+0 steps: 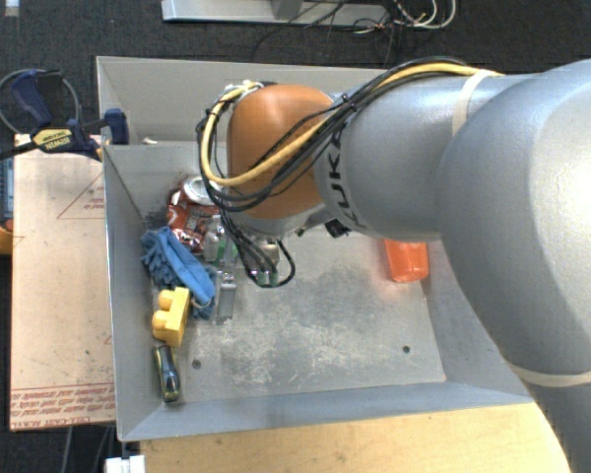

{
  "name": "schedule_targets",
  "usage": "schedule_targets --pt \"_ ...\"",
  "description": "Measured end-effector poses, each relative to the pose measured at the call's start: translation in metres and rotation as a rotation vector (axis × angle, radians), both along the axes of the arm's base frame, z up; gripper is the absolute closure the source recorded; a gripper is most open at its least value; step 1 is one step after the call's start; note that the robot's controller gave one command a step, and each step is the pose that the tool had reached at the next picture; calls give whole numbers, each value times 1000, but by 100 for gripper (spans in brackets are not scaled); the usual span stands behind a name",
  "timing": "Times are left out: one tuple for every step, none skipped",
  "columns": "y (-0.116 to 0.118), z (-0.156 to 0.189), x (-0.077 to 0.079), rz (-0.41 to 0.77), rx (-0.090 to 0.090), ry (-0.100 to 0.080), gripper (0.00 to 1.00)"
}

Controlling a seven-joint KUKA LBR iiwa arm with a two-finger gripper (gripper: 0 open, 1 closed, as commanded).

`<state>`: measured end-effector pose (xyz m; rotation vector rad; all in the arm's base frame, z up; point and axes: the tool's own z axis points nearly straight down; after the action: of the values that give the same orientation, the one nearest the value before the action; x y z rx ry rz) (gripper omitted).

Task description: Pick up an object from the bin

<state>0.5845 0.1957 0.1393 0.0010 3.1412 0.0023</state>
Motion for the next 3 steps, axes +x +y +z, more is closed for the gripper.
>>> schedule_targets --pt "21 -70 3 -137 0 4 0" --pt "37 -11 -12 -166 4 -9 0" --pt "33 -40 -15 -348 -4 8 0"
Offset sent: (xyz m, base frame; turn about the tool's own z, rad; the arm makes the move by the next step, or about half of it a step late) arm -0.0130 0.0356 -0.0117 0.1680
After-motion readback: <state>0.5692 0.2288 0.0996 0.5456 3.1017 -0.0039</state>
